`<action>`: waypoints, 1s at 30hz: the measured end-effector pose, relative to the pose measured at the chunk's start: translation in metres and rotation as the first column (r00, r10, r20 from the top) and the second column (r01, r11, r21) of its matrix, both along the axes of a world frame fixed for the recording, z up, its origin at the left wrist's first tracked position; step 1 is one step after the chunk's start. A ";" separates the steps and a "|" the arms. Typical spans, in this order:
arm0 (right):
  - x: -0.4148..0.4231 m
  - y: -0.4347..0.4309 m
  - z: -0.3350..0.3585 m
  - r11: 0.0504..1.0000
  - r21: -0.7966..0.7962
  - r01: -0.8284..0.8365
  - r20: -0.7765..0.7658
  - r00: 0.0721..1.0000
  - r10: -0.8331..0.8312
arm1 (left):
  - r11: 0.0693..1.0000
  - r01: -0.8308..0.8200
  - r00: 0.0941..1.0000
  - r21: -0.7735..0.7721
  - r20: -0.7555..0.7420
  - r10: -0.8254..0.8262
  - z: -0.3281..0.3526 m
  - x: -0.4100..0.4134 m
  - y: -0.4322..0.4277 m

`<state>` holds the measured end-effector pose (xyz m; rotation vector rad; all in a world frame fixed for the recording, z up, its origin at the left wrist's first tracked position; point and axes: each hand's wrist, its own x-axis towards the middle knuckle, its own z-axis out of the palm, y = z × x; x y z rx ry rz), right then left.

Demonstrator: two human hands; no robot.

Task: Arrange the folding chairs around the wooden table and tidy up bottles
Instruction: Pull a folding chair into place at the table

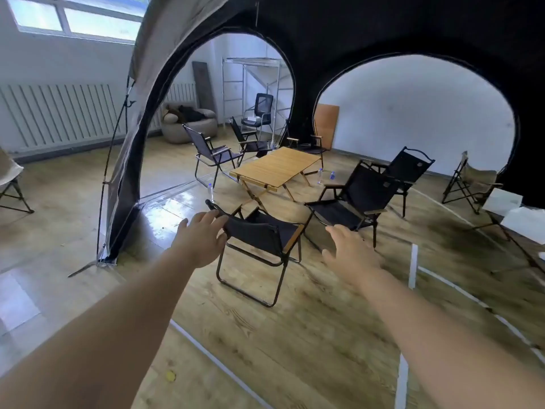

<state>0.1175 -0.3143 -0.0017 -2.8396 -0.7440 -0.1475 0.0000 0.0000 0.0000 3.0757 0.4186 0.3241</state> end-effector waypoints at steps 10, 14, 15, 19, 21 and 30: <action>0.076 0.152 -0.039 0.997 -0.070 -0.023 -0.129 0.992 0.014 | 0.997 0.014 0.943 -0.071 -0.331 -0.037 -0.037 0.091 0.159; 0.103 0.187 -0.048 0.992 -0.121 -0.034 -0.132 0.991 0.018 | 0.996 0.042 0.949 -0.080 -0.310 -0.065 -0.039 0.127 0.186; 0.111 0.192 -0.050 0.991 -0.126 -0.033 -0.134 0.991 0.016 | 0.995 0.052 0.950 -0.081 -0.304 -0.074 -0.041 0.136 0.190; 0.149 0.212 -0.053 0.992 -0.127 -0.024 -0.150 0.989 0.005 | 0.993 0.059 0.943 -0.100 -0.322 -0.088 -0.052 0.174 0.206; 0.170 0.222 -0.058 0.992 -0.122 -0.024 -0.164 0.986 0.003 | 0.993 0.057 0.937 -0.107 -0.337 -0.090 -0.059 0.194 0.213; 0.294 0.273 -0.113 0.993 -0.104 -0.051 -0.281 0.960 0.020 | 0.991 -0.005 0.910 -0.131 -0.412 -0.050 -0.110 0.302 0.246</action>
